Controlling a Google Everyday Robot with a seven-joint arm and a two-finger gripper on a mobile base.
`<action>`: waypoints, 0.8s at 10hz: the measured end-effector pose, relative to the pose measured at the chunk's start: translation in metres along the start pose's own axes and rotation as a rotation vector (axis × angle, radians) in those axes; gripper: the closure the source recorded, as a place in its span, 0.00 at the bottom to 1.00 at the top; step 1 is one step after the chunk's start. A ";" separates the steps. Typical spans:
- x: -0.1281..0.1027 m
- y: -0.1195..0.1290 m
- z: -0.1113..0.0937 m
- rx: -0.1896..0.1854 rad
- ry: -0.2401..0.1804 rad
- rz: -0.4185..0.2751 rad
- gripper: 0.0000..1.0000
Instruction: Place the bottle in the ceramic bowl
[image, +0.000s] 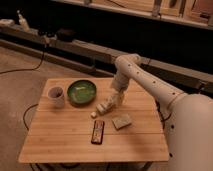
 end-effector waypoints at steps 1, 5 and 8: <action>0.001 0.005 0.002 -0.003 -0.003 0.086 0.20; 0.017 0.016 0.016 -0.022 -0.012 0.205 0.20; 0.004 0.013 0.034 -0.024 -0.052 0.222 0.20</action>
